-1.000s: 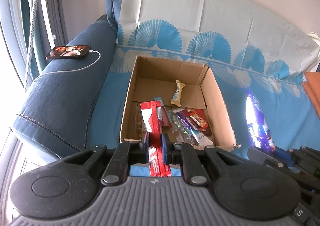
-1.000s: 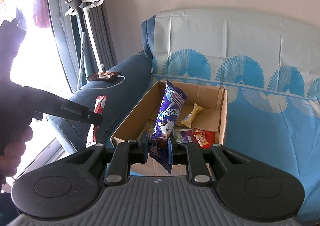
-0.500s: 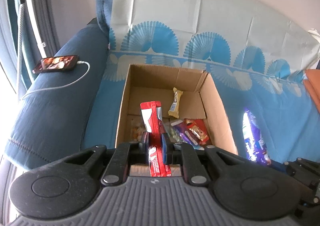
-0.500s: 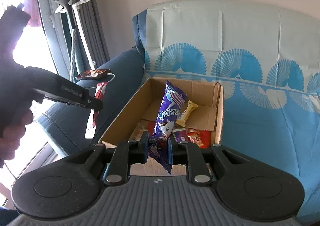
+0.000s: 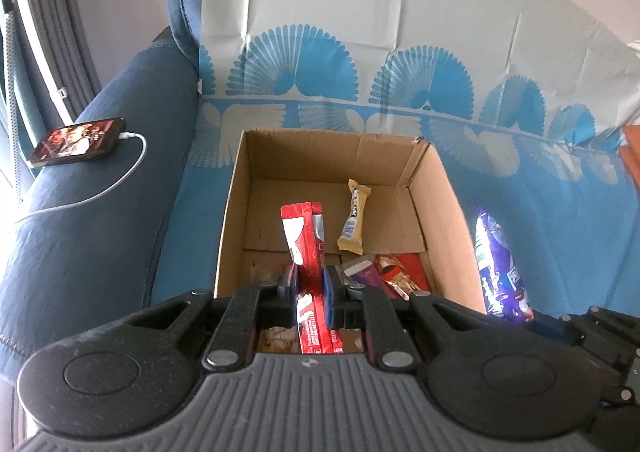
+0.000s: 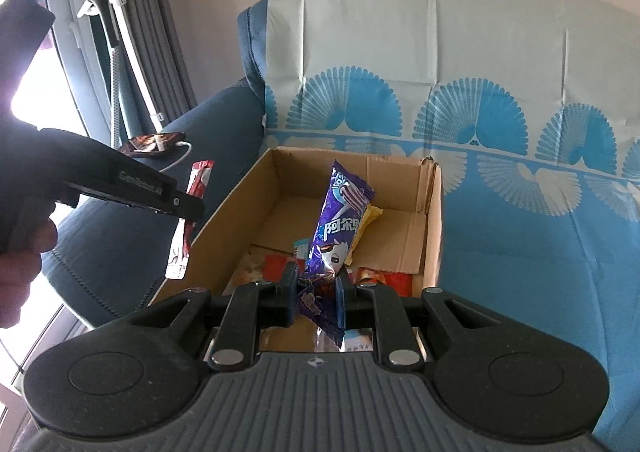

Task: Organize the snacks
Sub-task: 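Carry the red stick pouch and purple candy bar over the box, then open both tools to drop the stick pouch and candy bar into the box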

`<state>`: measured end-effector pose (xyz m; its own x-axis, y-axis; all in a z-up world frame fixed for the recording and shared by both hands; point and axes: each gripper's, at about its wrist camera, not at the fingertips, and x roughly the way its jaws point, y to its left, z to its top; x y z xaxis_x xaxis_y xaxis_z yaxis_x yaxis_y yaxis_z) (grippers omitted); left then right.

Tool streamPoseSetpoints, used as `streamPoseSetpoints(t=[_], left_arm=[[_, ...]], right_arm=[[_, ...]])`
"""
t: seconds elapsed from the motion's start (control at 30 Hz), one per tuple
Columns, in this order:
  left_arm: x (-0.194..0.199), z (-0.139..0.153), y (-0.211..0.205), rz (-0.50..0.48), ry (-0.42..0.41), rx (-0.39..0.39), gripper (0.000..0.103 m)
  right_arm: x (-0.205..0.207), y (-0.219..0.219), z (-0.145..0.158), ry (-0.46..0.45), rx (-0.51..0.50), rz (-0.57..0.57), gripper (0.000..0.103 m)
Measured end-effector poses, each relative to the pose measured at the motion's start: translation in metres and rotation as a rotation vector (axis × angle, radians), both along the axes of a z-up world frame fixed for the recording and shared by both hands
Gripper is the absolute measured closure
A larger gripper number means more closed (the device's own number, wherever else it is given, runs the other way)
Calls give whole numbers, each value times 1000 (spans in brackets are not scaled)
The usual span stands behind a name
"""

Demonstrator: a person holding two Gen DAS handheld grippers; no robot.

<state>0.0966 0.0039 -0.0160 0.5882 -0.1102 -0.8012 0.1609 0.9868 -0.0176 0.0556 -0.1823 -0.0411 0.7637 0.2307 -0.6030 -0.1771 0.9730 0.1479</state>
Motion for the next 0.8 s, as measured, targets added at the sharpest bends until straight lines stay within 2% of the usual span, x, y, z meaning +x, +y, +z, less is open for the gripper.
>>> streamPoseSetpoints(t=[0.43, 0.7, 0.77, 0.8], left_arm=[[68, -55, -13, 0, 78, 58, 89], [95, -92, -21, 4, 124, 110, 89], [99, -97, -23, -1, 123, 128, 83], [100, -98, -23, -8, 119, 145, 67]], right_arm=[[66, -10, -39, 69, -10, -8, 83], [94, -16, -58, 95, -23, -20, 83], [99, -18, -61, 97, -23, -18, 79], [102, -18, -62, 99, -23, -18, 78]])
